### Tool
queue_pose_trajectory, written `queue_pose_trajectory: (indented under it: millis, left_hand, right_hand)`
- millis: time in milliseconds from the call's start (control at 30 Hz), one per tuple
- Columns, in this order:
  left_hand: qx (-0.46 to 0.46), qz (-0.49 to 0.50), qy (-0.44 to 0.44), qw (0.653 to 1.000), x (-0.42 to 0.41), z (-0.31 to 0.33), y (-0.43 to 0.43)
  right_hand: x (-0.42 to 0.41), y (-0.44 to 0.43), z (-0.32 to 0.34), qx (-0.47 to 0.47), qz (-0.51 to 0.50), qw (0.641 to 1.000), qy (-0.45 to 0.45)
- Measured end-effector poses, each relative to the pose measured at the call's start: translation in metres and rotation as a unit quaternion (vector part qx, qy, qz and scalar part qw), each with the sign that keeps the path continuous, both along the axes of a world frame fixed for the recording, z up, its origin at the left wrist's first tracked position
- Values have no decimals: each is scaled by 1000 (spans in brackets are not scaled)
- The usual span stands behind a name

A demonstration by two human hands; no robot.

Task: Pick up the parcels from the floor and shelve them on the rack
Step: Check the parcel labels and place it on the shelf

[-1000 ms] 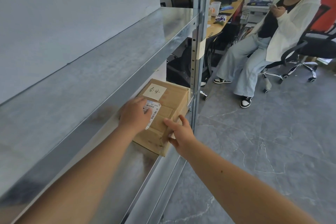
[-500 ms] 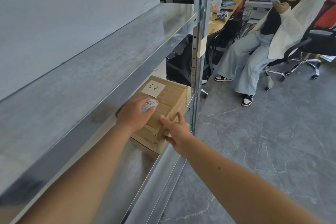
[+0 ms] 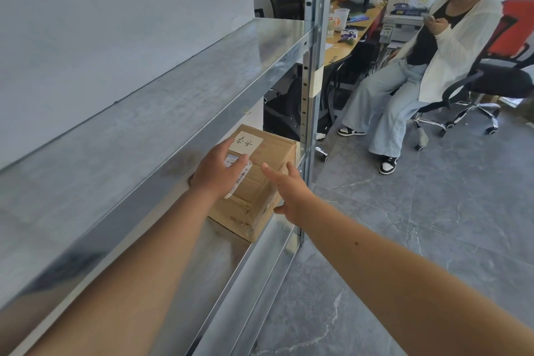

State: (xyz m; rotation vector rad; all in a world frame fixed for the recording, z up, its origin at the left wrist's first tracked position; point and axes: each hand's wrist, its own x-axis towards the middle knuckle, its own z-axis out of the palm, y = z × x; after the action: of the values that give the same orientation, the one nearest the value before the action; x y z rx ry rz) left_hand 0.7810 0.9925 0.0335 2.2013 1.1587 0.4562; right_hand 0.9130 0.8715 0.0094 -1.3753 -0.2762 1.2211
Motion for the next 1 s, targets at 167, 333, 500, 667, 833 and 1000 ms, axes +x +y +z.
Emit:
queue_pose_trajectory:
  millis: [167, 333, 500, 667, 833, 1000]
  left_hand:
    - [-5, 24, 8, 1000, 7, -1, -16]
    - [-36, 68, -41, 996, 7, 6, -46]
    - [-74, 129, -58, 987, -6, 24, -80]
    - [-85, 206, -87, 971, -47, 33, -120]
    - [-87, 295, -157, 939, -101, 44, -165]
    - [-80, 398, -237, 883, -165, 56, -227]
  right_hand:
    - [5, -7, 6, -3, 20, 1000, 1]
    - [16, -19, 18, 0, 59, 998, -2]
    - [20, -34, 32, 13, 136, 989, -55]
    - [-1, -51, 56, 44, 219, 971, -89]
    - [-43, -64, 73, 68, 309, 946, -72]
    - [-114, -79, 79, 51, 408, 907, -93]
